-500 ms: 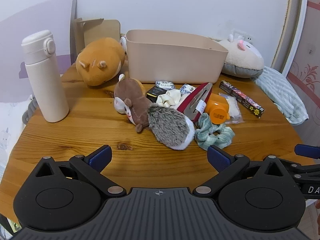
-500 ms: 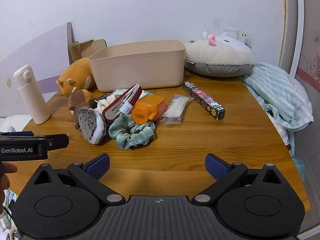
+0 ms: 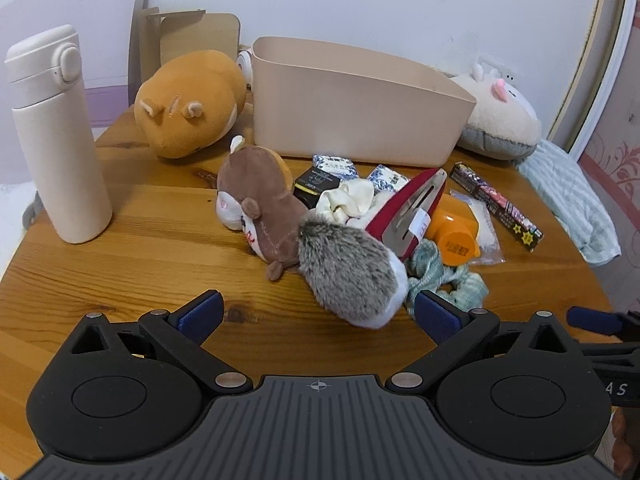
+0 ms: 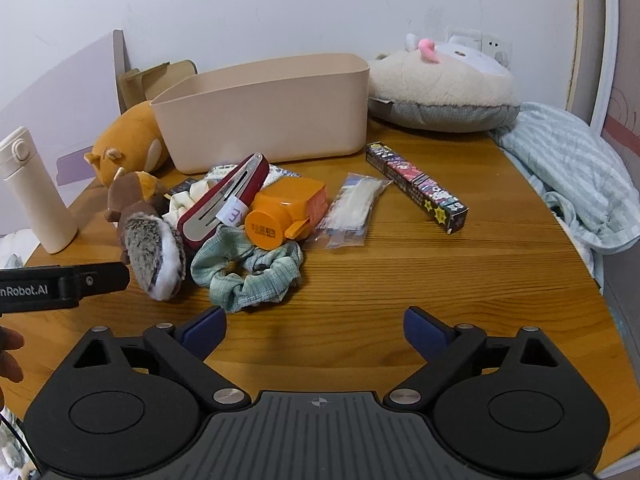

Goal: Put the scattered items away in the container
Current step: 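Move left tool to brown plush toy while right tool moves to green plaid scrunchie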

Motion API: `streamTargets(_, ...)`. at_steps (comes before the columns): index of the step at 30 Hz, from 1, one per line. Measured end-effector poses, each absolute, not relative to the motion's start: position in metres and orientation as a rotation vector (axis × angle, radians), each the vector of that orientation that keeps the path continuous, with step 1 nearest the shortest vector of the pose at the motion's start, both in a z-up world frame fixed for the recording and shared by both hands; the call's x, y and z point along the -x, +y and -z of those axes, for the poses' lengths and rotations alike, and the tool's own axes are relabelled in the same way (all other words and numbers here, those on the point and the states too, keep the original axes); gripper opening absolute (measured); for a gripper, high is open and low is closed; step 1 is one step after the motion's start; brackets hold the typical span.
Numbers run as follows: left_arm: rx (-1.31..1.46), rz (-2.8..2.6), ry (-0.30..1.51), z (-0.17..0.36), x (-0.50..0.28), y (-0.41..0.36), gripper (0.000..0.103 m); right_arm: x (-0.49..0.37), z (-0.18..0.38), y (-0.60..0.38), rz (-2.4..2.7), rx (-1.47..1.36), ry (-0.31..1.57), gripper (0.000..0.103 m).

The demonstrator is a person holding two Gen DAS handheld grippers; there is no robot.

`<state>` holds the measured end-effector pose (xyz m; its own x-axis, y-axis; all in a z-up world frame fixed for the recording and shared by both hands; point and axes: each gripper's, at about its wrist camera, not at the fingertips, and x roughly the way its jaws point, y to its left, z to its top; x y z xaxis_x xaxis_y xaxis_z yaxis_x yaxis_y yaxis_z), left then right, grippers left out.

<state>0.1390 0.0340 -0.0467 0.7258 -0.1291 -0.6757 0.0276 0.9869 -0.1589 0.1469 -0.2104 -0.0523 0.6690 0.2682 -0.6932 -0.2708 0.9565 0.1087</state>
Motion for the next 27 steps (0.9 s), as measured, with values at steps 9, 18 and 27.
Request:
streamTargets(9,0.134,0.072,0.769,0.055,-0.163,0.033,0.103,-0.168,0.06,-0.207,-0.31,-0.024,0.802,0.098)
streamTargets(18,0.129,0.06,0.785,0.063,-0.188,0.031,0.103,-0.193,0.067,-0.196,-0.327,-0.031,0.825,0.097)
streamTargets(27,0.155,0.04,0.792,0.07,-0.203,0.03,0.103,-0.209,0.075,-0.18,-0.338,-0.002,0.854,0.095)
